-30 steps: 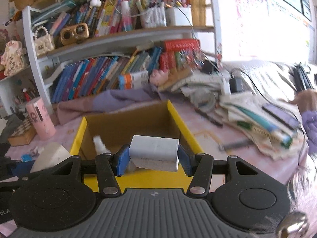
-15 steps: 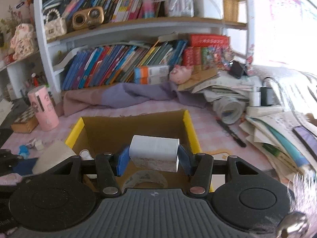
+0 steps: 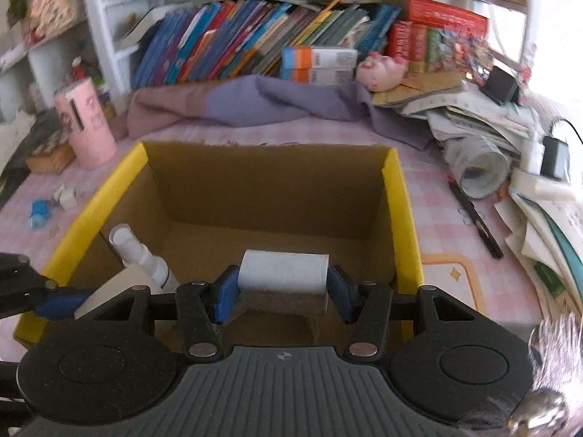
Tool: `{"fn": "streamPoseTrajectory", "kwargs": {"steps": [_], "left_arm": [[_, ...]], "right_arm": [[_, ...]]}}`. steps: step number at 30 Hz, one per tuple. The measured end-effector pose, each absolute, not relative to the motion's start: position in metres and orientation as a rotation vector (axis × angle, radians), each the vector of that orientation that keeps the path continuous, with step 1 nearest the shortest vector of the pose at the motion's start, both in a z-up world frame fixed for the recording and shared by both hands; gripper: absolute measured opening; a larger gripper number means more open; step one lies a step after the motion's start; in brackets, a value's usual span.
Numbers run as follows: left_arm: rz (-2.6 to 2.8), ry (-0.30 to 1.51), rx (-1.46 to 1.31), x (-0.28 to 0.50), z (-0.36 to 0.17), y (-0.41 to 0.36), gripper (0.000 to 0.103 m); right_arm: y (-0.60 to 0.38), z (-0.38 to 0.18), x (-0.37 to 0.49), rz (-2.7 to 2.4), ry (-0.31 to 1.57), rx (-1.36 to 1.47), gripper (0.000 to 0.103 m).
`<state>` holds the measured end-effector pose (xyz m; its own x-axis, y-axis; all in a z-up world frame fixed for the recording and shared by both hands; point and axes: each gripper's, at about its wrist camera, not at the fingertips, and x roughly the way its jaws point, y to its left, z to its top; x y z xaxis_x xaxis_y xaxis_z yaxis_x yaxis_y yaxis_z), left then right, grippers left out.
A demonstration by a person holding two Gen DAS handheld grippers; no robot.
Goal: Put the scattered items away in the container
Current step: 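Lower the roll and block into the yellow box and open both tools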
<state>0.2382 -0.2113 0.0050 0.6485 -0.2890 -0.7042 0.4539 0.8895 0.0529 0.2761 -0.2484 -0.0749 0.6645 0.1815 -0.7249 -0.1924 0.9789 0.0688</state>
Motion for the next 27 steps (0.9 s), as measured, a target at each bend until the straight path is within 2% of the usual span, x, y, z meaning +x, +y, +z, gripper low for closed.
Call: {"fn": "streamPoseTrajectory", "kwargs": {"steps": [10, 17, 20, 23, 25, 27], "left_arm": [[-0.409, 0.805, 0.192, 0.245, 0.000, -0.209, 0.025], [-0.386, 0.808, 0.174, 0.245, 0.000, -0.208, 0.028], [-0.377, 0.801, 0.177, 0.244, 0.001, -0.208, 0.029], [-0.351, 0.783, 0.180, 0.240, 0.002, -0.206, 0.036], [-0.317, 0.765, 0.185, 0.238, 0.004, -0.205, 0.051], [-0.295, 0.752, 0.181, 0.234, 0.006, -0.202, 0.057]], "right_arm": [[-0.232, -0.085, 0.287, 0.298, 0.877, -0.126, 0.050], [-0.227, -0.088, 0.287, 0.327, 0.911, -0.148, 0.046], [-0.227, -0.087, 0.286, 0.327, 0.903, -0.141, 0.050], [-0.229, -0.085, 0.284, 0.321, 0.891, -0.125, 0.056], [-0.230, -0.083, 0.282, 0.315, 0.878, -0.116, 0.058], [-0.231, -0.080, 0.279, 0.311, 0.864, -0.108, 0.059]]}}
